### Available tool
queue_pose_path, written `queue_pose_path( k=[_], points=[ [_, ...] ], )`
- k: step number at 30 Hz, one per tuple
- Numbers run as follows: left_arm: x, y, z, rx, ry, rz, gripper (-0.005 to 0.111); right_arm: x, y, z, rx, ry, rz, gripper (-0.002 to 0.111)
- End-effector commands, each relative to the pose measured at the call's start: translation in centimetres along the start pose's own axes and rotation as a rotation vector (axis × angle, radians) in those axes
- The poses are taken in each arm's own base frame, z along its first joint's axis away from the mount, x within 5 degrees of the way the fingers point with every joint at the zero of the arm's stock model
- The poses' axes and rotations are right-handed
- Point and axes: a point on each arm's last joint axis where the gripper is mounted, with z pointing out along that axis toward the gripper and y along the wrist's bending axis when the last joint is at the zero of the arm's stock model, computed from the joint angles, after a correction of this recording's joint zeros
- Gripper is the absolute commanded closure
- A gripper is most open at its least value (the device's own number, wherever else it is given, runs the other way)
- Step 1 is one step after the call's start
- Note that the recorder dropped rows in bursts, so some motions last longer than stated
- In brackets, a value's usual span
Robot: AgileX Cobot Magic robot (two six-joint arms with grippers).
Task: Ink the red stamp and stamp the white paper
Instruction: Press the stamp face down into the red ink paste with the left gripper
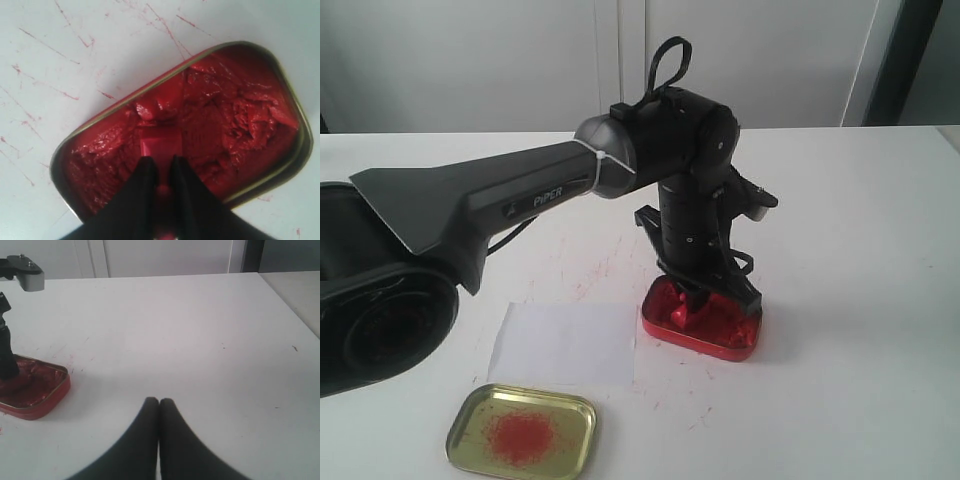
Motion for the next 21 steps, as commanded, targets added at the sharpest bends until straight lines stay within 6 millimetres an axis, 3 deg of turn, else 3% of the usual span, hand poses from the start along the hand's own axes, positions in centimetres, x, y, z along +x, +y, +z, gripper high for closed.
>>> queue_pose_path(
  k=[1,11,21],
  points=[
    [0.0,-0.3,1.4,0.009,0.028,-0.001,0.107,0.0,0.0,0.0,0.000,-0.015,0.005,0.108],
    [0.8,-0.3,5.1,0.023,0.131,-0.005,0.107,0.0,0.0,0.0,0.000,-0.015,0.005,0.108],
    [0.8,-0.3,5.3,0.024,0.134,-0.007,0.107,0.0,0.0,0.0,0.000,-0.015,0.005,0.108]
  ],
)
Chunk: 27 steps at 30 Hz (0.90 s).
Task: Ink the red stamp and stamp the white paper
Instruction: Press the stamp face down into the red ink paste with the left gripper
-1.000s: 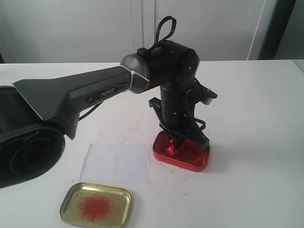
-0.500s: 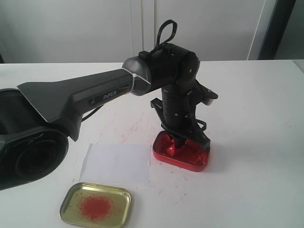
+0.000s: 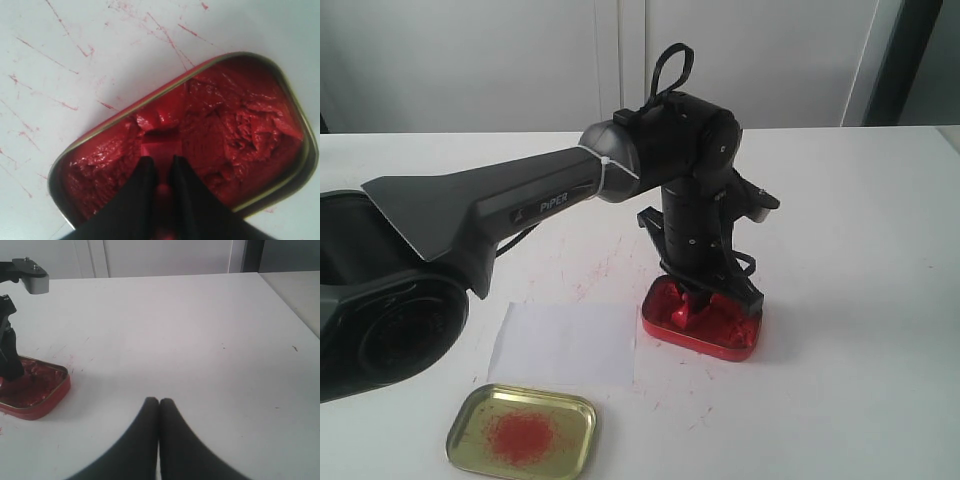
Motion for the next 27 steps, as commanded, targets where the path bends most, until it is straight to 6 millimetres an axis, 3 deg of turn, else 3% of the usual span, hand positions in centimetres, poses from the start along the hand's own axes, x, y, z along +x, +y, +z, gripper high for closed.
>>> queue_pose_path(
  k=[1,13,21,27],
  points=[
    [0.9,-0.4,3.8,0.024,0.109,-0.005,0.107,0.0,0.0,0.0,0.000,-0.015,0.005,0.108],
    [1.0,-0.4,3.6,0.023,0.119,-0.004,0.107,0.0,0.0,0.0,0.000,-0.015,0.005,0.108],
    [0.8,-0.3,0.8,0.007,0.078,0.001,0.107,0.0,0.0,0.0,0.000,-0.015,0.005,0.108],
    [0.5,-0.3,-2.8,-0.015,0.002,0.007,0.107,0.0,0.0,0.0,0.000,-0.015,0.005,0.108]
  ],
)
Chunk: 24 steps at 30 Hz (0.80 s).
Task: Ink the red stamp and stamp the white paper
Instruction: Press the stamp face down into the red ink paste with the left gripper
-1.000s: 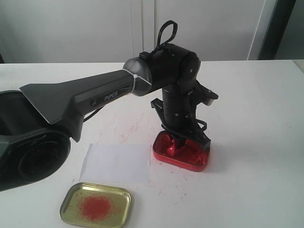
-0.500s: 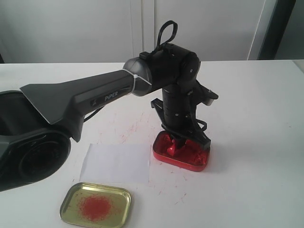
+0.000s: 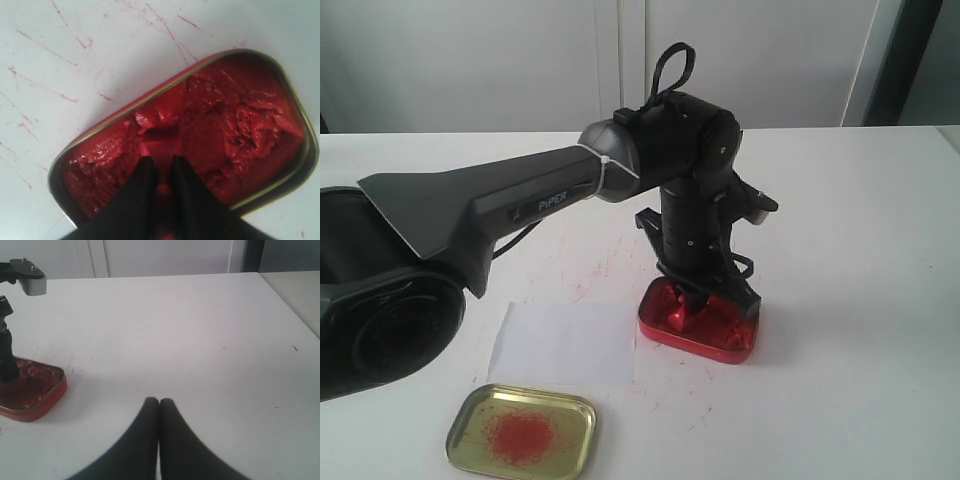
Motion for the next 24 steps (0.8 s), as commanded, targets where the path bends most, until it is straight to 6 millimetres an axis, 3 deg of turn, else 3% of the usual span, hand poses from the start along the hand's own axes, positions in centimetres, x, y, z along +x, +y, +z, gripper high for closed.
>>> queue_pose_path(
  k=[1,19,24],
  points=[
    [0.28,-0.19,-2.42,-0.011,-0.014,0.003,0.107,0.03,-0.01,0.02,0.000,-0.015,0.005,0.108],
    [0.00,-0.79,-3.29,-0.017,-0.055,0.019,0.107,0.03,-0.01,0.02,0.000,-0.015,0.005,0.108],
    [0.02,-0.81,-2.46,-0.016,-0.038,0.022,0.107,0.03,-0.01,0.02,0.000,-0.015,0.005,0.108]
  ],
)
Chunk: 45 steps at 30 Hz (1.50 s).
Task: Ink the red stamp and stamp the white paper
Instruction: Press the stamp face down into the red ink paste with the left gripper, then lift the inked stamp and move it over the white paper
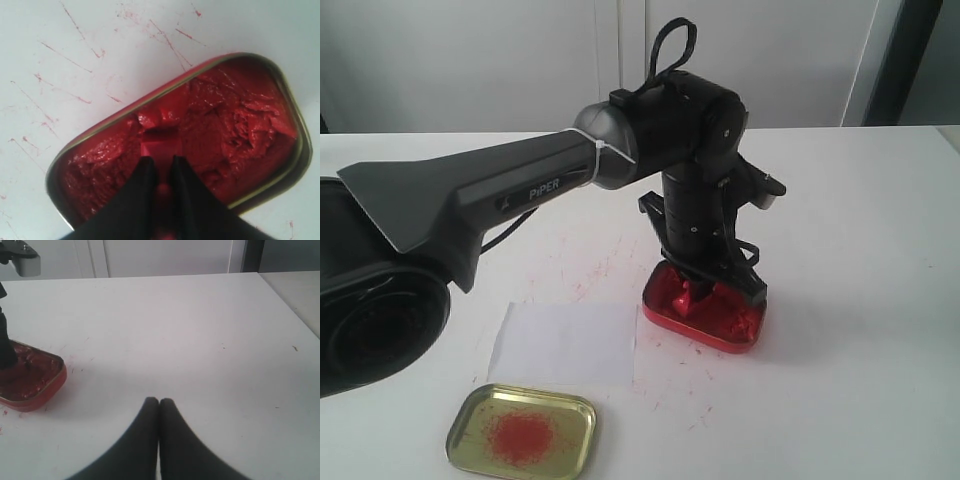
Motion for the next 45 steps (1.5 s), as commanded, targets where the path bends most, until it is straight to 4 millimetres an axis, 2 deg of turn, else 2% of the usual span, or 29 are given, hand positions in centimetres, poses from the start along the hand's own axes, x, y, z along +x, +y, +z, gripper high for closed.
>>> queue_pose_path(
  k=[1,4,12,17,30,32,34,37,45],
  points=[
    [0.2,-0.3,0.0,0.008,0.021,0.005,0.107,0.0,0.0,0.0,0.000,-0.015,0.005,0.108],
    [0.3,-0.5,0.5,0.010,0.038,0.009,0.107,0.0,0.0,0.0,0.000,-0.015,0.005,0.108],
    [0.2,-0.6,0.1,-0.007,0.024,0.018,0.107,0.0,0.0,0.0,0.000,-0.015,0.005,0.108],
    [0.1,-0.6,-1.0,-0.010,0.002,0.019,0.107,0.0,0.0,0.0,0.000,-0.015,0.005,0.108],
    [0.1,-0.6,-1.4,-0.013,-0.002,0.019,0.107,0.0,0.0,0.0,0.000,-0.015,0.005,0.108],
    [0.1,-0.5,-1.9,-0.019,-0.012,0.023,0.107,0.0,0.0,0.0,0.000,-0.015,0.005,0.108],
    [0.1,-0.4,-3.5,-0.032,-0.040,0.023,0.107,0.0,0.0,0.0,0.000,-0.015,0.005,0.108],
    [0.3,-0.3,-4.8,-0.037,-0.054,0.018,0.107,0.0,0.0,0.0,0.000,-0.015,0.005,0.108],
    [1.2,0.0,-6.0,-0.045,0.016,0.008,0.107,0.0,0.0,0.0,0.000,-0.015,0.005,0.108]
  ],
)
